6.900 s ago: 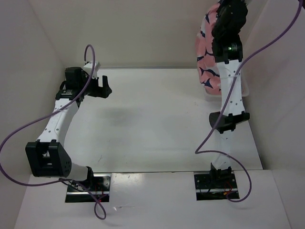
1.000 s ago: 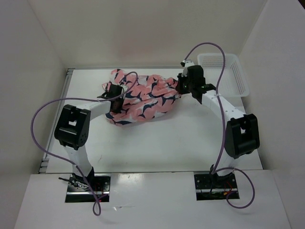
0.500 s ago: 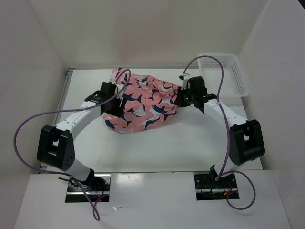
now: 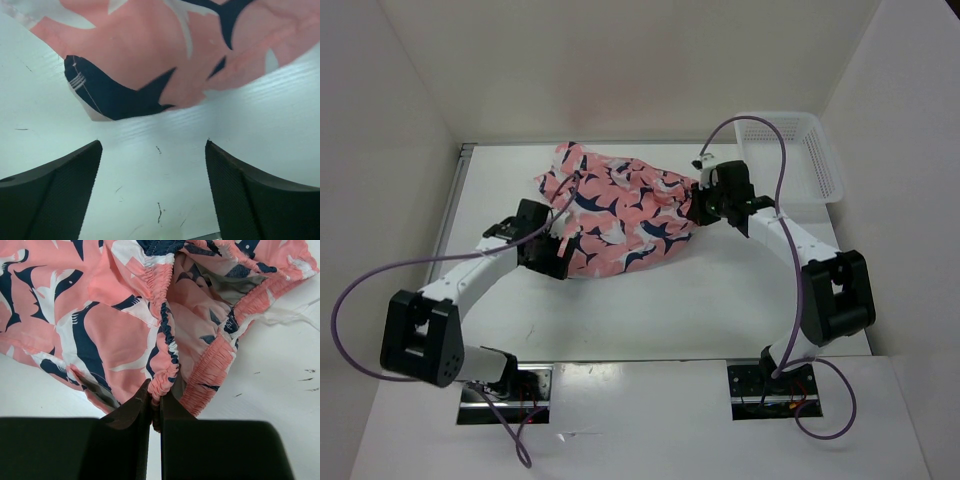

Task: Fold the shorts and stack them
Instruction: Flatten the shorts out

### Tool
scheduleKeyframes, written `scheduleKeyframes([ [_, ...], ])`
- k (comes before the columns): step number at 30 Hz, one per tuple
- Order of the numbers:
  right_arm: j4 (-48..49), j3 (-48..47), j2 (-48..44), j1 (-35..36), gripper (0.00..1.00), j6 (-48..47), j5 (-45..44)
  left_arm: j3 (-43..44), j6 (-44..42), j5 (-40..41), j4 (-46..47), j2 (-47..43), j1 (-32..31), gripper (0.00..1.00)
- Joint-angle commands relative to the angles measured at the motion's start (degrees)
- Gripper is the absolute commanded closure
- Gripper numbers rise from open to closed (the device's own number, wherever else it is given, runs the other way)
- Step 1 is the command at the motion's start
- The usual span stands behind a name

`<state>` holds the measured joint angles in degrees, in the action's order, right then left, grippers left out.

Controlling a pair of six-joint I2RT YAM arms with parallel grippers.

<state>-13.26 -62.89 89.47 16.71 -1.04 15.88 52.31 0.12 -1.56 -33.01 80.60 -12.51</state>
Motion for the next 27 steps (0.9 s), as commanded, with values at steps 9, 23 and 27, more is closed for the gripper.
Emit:
scheduleKeyframes([
  [9,-0.5,-3.6,1.3,-0.4,1.00,-5.0,-0.1,-5.6,-0.1,8.3,13.7,4.0,-5.8,0.06],
  [23,-9.2,-0.2,0.3,-0.4,0.33,-20.0,4.1,-6.3,-0.1,12.3,17.9,7.4,-5.9,0.97],
  [27,-8.5,1.0,1.0,-0.4,0.39,-20.6,5.5,-5.6,-0.1,13.4,17.3,6.8,-5.9,1.00],
])
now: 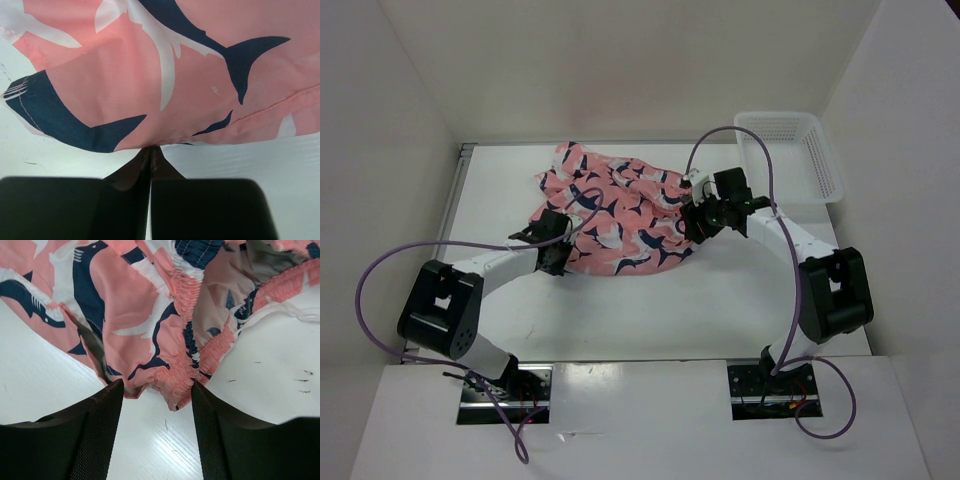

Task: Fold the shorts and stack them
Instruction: Flatten the shorts out

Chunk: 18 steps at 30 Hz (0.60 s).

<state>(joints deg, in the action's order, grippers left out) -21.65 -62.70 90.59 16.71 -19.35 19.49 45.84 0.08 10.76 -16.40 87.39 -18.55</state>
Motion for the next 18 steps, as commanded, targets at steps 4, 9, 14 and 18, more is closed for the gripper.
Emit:
scheduleKeyframes([
  [4,0.5,1.4,0.4,-0.4,0.36,-2.3,1.9,2.8,-0.1,2.5,-2.4,-2.1,0.1,1.00],
  [9,3.8,2.1,2.3,0.3,0.58,-0.9,3.2,3.4,-0.1,3.6,-4.2,-3.4,0.1,1.00],
  [14,3.8,1.4,3.4,3.9,0.87,-0.3,3.2,2.8,-0.1,4.7,-4.2,-4.4,0.1,1.00],
  [18,4.4,-3.5,3.9,3.9,1.00,1.5,2.7,3.7,-0.1,9.6,3.8,-4.4,3.6,1.00],
])
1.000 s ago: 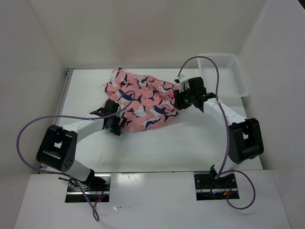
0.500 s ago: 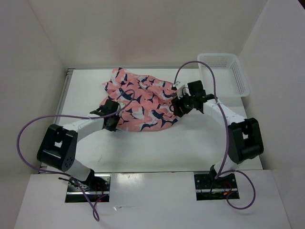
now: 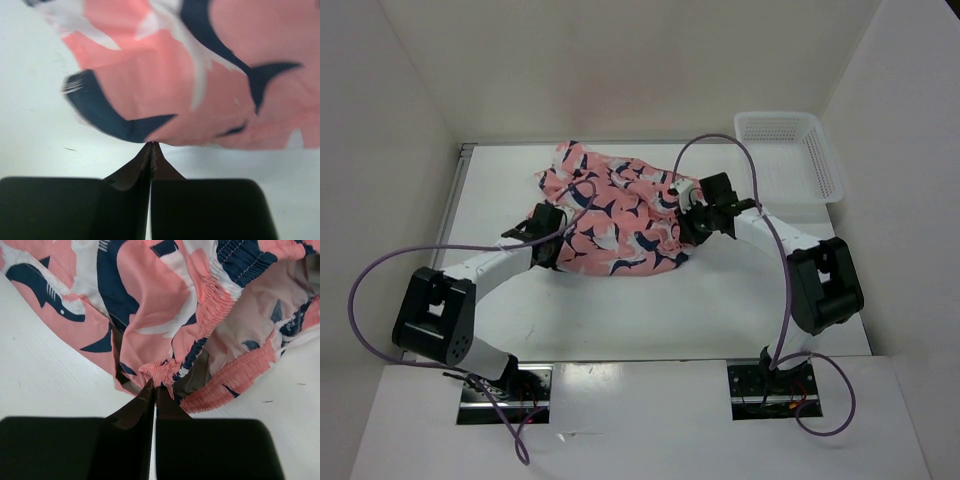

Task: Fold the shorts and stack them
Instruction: Flatten the shorts out

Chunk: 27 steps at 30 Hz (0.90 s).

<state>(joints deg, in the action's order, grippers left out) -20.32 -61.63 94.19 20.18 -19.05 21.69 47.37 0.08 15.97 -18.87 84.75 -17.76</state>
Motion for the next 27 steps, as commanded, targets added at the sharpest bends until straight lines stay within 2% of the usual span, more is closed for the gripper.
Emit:
scheduleKeyframes([
  [1,3.1,-6.9,1.0,0.5,1.00,1.9,0.5,3.5,-0.1,7.0,8.7,-1.3,4.2,1.00],
  [3,2.3,-16.9,3.3,0.5,1.00,2.7,-1.7,12.4,-0.1,8.5,13.2,1.0,7.2,1.00],
  [5,0.5,-29.6,5.3,0.5,1.00,3.8,-2.3,20.7,-0.1,9.3,13.9,2.7,11.1,1.00],
  [6,-0.1,-37.9,7.4,-0.4,1.00,5.5,-2.8,27.9,-0.1,10.0,14.0,3.3,11.9,1.00],
  [8,-2.6,-45.4,8.8,-1.5,1.00,6.9,-2.3,31.9,-0.1,10.0,14.0,3.3,13.2,1.00],
  [10,-4.2,-53.5,9.4,-1.5,1.00,7.5,-1.7,32.7,-0.1,10.7,14.6,0.5,13.2,1.00],
  [12,-5.3,-56.7,9.4,-1.5,1.00,8.5,-0.4,32.1,-0.1,9.1,11.0,-3.0,13.2,1.00],
  [13,-5.3,-57.2,8.9,-1.5,1.00,9.1,1.2,31.6,-0.1,6.6,7.5,-4.3,13.2,1.00],
  [14,-5.3,-56.4,8.0,-1.5,1.00,9.8,2.3,28.3,-0.1,3.4,0.0,-7.3,12.5,1.00],
  [15,-5.3,-55.0,7.5,-1.5,1.00,10.4,3.4,25.1,-0.1,-1.7,-2.3,-9.2,10.8,1.00],
  [16,-5.3,-51.3,6.9,-1.5,1.00,11.0,5.3,21.0,-0.1,-2.9,-2.9,-11.2,8.6,0.99],
  [17,-5.3,-49.2,5.3,-1.5,1.00,11.5,5.3,17.2,-0.1,-3.4,-2.9,-14.3,2.4,0.92],
  [18,-4.8,-44.7,4.4,-1.5,1.00,12.0,5.3,12.3,-0.1,-5.3,-2.9,-15.0,-0.5,0.78],
  [19,-4.3,-42.2,3.6,-1.5,1.00,12.5,5.3,11.7,-0.1,-7.3,-3.9,-15.1,-2.8,0.39],
  [21,-2.4,-36.0,1.1,-1.5,1.00,12.5,4.4,12.7,-0.1,-14.1,-7.0,-11.6,-6.9,0.25],
  [23,-1.0,-32.8,0.3,-1.5,1.00,13.6,3.0,13.4,-0.1,-15.7,-7.1,-7.3,-10.4,0.14],
  [24,-1.0,-30.9,0.3,-1.5,1.00,13.6,3.0,13.4,-0.1,-15.7,-5.9,-5.9,-14.8,0.10],
  [27,-0.4,-29.7,0.8,-1.5,1.00,13.6,2.5,14.0,-0.1,-16.2,-3.2,0.0,-22.2,0.00],
])
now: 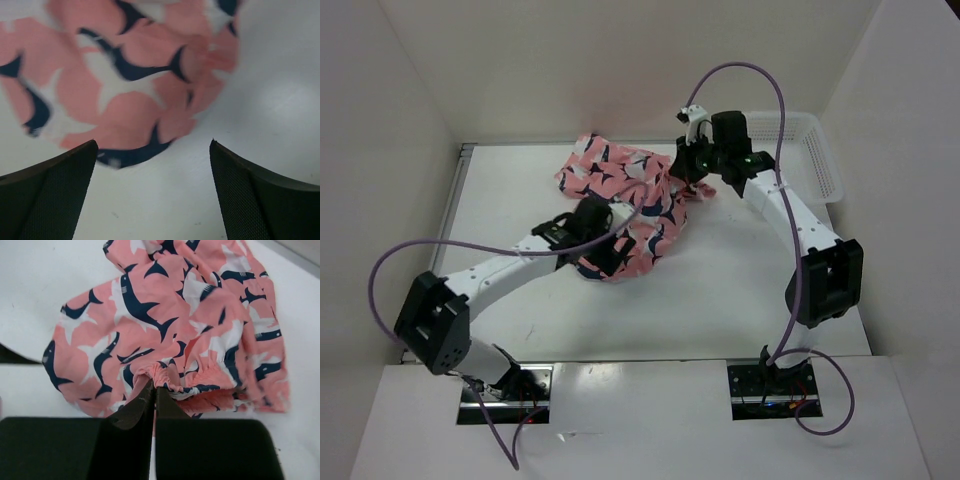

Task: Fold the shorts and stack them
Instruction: Flatten the shorts out

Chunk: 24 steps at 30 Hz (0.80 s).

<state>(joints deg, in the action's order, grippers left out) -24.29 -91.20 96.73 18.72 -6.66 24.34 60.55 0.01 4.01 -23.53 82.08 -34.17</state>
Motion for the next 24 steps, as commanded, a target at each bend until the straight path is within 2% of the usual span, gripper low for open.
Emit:
scheduleKeyframes([
  [1,3.6,-0.1,-1.7,0.0,1.00,1.2,-0.7,1.3,0.0,-3.8,2.0,4.0,-7.1,0.00],
  [3,3.6,1.6,-2.4,0.0,1.00,0.7,-1.2,-1.0,0.0,-0.6,3.7,7.1,-9.0,0.00],
  [6,4.1,4.3,-2.9,0.0,1.00,-0.5,-1.9,-6.6,0.0,7.5,8.3,7.1,-9.0,0.00],
  [11,5.3,6.2,-2.9,0.0,1.00,-1.6,-1.4,-11.1,0.0,9.2,5.4,3.6,-4.2,0.00],
  [13,5.3,6.2,-2.9,0.0,1.00,-1.6,-0.8,-12.9,0.0,10.1,9.6,3.6,-3.1,0.00],
  [19,4.8,6.2,-1.9,0.0,1.00,-1.6,-0.3,-11.9,0.0,9.5,10.8,9.8,1.6,0.00],
  [22,4.8,6.2,-1.9,0.0,1.00,-1.6,-0.3,-12.7,0.0,9.0,11.8,11.2,1.6,0.09],
  [23,4.8,6.2,-1.9,0.0,1.00,-1.6,-0.3,-13.3,0.0,9.0,11.8,11.3,2.2,0.15],
  [24,4.8,6.2,-1.9,0.0,1.00,-1.6,-0.3,-13.3,0.0,7.9,11.8,12.4,2.2,0.31],
])
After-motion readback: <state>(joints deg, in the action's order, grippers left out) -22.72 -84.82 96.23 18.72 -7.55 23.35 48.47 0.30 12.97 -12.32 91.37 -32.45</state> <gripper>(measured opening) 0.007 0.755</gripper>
